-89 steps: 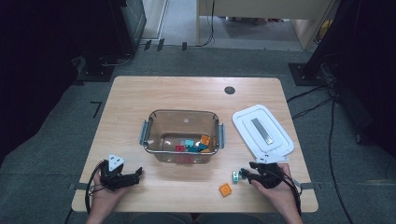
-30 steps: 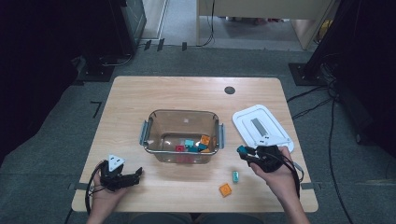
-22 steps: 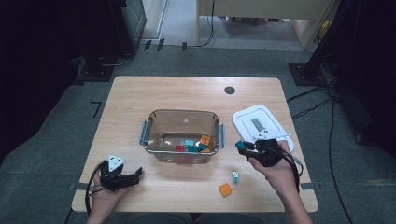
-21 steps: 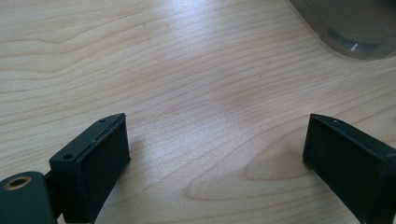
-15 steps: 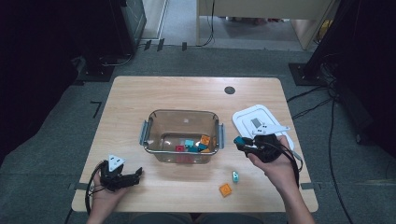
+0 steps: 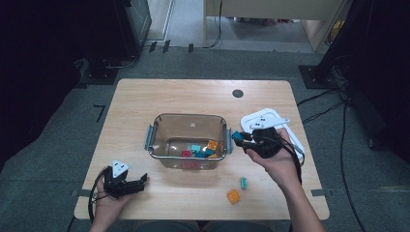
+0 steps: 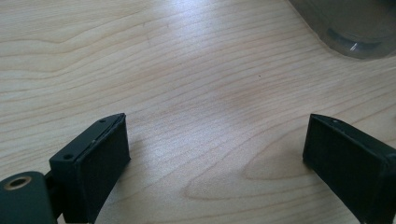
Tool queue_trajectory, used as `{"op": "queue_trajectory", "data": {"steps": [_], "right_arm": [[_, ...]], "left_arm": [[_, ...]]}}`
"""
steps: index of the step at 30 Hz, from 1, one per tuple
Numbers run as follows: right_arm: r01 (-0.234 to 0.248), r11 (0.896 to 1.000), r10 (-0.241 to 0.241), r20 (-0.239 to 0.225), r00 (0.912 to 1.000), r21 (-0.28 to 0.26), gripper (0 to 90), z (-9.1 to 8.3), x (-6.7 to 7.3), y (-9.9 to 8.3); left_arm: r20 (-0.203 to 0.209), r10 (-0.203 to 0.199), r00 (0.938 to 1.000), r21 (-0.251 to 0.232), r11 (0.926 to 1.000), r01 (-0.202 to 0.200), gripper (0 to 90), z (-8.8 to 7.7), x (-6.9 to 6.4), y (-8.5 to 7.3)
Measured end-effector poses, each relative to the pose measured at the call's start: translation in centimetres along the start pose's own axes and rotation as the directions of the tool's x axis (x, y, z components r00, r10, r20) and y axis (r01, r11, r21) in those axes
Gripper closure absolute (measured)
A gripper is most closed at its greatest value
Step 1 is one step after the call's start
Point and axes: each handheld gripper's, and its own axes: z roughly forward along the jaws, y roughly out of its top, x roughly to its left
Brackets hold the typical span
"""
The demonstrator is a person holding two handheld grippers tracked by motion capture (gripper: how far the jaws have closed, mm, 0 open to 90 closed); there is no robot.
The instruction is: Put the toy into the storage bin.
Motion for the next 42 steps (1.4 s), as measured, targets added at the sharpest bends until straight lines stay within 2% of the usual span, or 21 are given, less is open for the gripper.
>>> {"op": "queue_trajectory", "data": {"steps": [7, 17, 25, 35, 39, 42], "right_arm": [[0.03, 1.0, -0.03, -0.027, 0.9992, 0.004, 67.8, 1.5, 1.3, 1.7], [0.054, 0.998, -0.053, -0.058, 0.9969, 0.023, 67.8, 3.9, 2.5, 3.1], [0.053, 0.998, -0.05, -0.075, 0.9959, 0.03, 67.7, 6.0, 3.3, 4.4], [0.04, 0.996, -0.033, -0.085, 0.9958, 0.077, 67.4, 8.4, 3.4, 4.9], [0.047, 0.995, -0.038, -0.099, 0.9944, 0.091, 59.5, 8.8, 3.4, 4.9], [0.049, 0.995, -0.041, -0.091, 0.995, 0.086, 56.6, 8.6, 3.5, 4.8]], "left_arm": [[0.001, 0.0, 1.0, -0.001, 1.0, 0.0, 6.9, 0.0, 0.0, 0.0], [0.001, 0.0, 1.0, -0.004, 1.0, 0.0, 7.0, 0.0, -0.1, 0.0], [0.002, 0.0, 1.0, -0.005, 1.0, 0.0, 6.9, 0.0, -0.1, 0.0], [0.004, 0.002, 1.0, -0.004, 1.0, -0.002, 7.0, 0.0, -0.1, 0.0], [0.003, 0.002, 1.0, -0.004, 1.0, -0.002, 7.0, 0.0, -0.1, 0.0], [0.004, 0.002, 1.0, -0.004, 1.0, -0.002, 7.0, 0.0, -0.1, 0.0]]}}
